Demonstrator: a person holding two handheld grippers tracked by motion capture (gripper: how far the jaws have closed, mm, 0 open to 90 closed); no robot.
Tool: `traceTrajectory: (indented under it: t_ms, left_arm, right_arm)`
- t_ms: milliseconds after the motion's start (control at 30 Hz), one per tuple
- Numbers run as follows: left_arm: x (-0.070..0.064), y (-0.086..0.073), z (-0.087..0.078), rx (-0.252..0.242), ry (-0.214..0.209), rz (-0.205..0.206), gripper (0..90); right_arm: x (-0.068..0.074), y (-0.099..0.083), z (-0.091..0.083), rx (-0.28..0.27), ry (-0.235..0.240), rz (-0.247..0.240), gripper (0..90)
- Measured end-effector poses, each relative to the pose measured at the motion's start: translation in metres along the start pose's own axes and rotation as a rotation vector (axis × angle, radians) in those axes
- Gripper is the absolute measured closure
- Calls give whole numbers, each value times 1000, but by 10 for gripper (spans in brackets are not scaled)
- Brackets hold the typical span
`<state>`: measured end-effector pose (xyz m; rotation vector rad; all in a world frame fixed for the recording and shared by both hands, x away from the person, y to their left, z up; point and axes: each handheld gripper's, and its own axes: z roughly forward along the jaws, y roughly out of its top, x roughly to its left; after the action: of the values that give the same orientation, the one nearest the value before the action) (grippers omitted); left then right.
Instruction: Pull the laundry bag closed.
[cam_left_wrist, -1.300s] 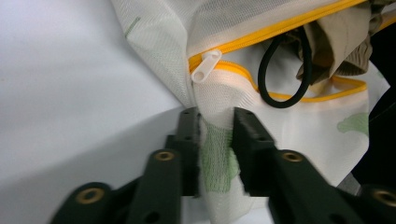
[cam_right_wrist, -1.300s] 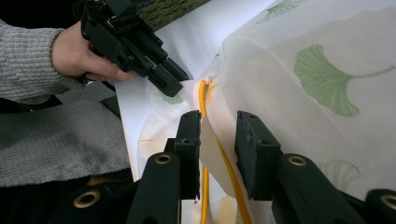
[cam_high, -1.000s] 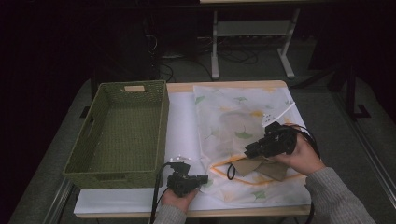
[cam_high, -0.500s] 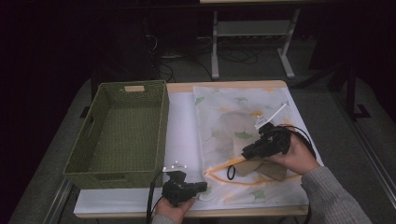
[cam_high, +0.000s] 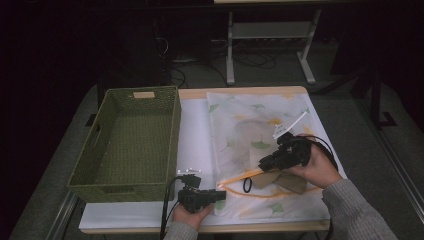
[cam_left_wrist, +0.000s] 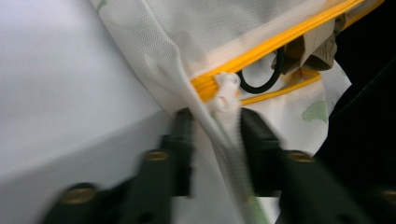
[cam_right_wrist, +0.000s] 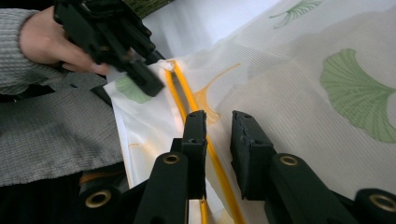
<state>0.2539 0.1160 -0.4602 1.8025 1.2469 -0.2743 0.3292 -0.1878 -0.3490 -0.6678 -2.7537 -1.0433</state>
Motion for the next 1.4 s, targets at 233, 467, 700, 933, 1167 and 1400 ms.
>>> traceTrajectory:
  t_ms: [233, 467, 700, 933, 1167, 1400]
  left_arm:
    - [-9, -1, -9, -23, -6, 58, 871]
    - [-18, 0, -20, -53, -17, 99, 874]
    - [-23, 2, -23, -60, -23, 123, 874]
    - [-24, 2, -23, -70, -20, 143, 874]
    - [-26, 1, -24, -77, -16, 150, 873]
    - [-28, 4, -22, -73, -22, 170, 872]
  right_arm:
    - [4, 8, 2, 10, 3, -20, 761]
    - [14, 22, 11, 25, 22, -44, 764]
    - [24, 39, 28, 41, 63, -85, 783]
    - [34, 51, 49, 85, 100, -118, 816]
    - [41, 59, 67, 128, 134, -134, 827]
    - [43, 63, 80, 164, 157, -151, 871]
